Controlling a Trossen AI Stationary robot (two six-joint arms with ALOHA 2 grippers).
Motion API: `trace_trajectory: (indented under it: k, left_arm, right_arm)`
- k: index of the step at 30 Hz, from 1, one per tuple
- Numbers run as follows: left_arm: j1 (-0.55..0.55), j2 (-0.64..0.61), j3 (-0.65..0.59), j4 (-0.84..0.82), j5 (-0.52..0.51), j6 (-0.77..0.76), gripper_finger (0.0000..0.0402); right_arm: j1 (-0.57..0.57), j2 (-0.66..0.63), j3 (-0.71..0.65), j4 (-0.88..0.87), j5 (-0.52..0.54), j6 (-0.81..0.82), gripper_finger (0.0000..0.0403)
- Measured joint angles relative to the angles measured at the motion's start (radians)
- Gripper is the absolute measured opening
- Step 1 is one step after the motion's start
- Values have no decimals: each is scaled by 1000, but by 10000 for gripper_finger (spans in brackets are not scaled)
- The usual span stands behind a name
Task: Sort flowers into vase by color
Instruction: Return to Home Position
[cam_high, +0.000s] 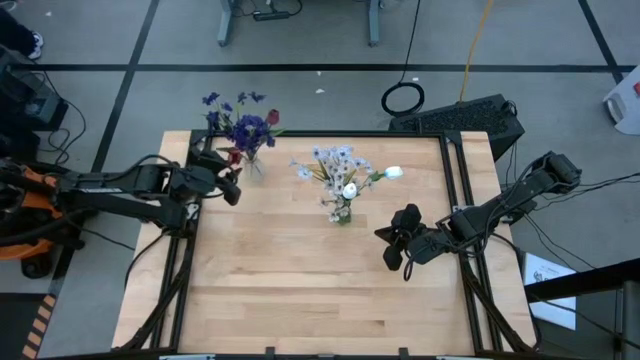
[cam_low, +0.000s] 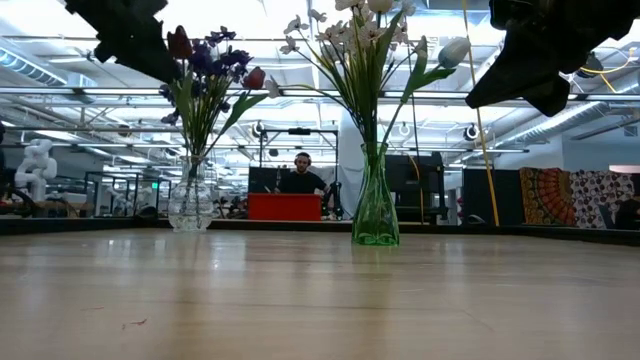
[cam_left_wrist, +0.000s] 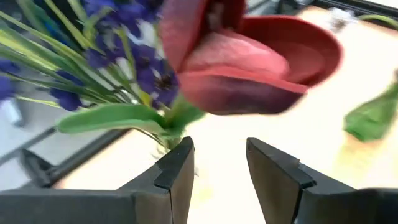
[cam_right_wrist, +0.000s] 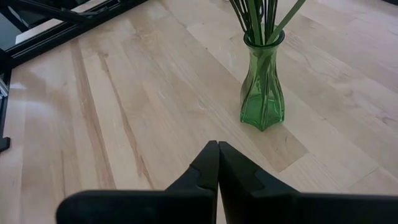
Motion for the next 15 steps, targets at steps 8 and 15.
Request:
trace_trajectory:
  k: [8, 15]
  left_arm:
    - [0, -64, 0, -26, 166, 2, 153]
    - [-1, -71, 0, -102, 408, 61, 153]
  right_arm:
    - [0, 0, 0, -2, 0, -1, 0]
    - [0, 0, 0, -3, 0, -1, 0]
